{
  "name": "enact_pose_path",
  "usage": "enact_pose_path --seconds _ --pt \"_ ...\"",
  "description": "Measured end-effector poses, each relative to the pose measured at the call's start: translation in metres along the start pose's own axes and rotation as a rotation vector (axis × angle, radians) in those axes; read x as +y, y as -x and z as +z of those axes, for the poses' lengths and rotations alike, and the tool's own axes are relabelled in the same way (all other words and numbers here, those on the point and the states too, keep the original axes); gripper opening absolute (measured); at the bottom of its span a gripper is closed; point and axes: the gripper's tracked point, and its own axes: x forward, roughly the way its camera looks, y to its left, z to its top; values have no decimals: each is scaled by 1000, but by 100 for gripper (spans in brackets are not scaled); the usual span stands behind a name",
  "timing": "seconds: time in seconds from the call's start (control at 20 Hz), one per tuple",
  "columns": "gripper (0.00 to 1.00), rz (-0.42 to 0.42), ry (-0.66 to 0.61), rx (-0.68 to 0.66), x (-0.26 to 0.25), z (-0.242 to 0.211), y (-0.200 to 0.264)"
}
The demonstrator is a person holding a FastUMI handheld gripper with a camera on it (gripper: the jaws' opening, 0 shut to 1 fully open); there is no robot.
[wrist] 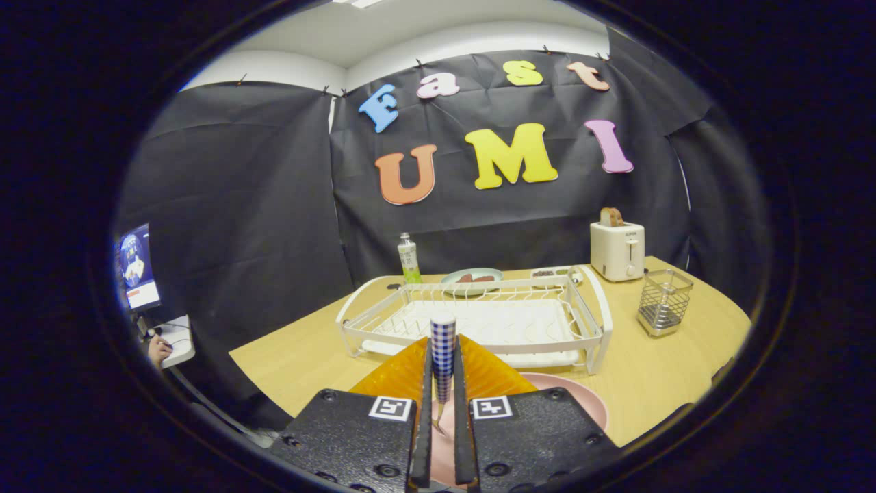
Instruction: Take the plate from the dish rack, then take the spoon from the basket and place it into the plate.
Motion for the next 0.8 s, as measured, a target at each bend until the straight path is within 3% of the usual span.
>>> enact_pose_path --seconds 0.2,0.3,0.55,0.8 --pt "24 -13 -48 -4 -18 3 7" --pt "37 -6 -40 -42 -24 13 15" --pt "100 -108 40 -117 -60 33 32" --pt "100 -187 56 -145 -78 59 55"
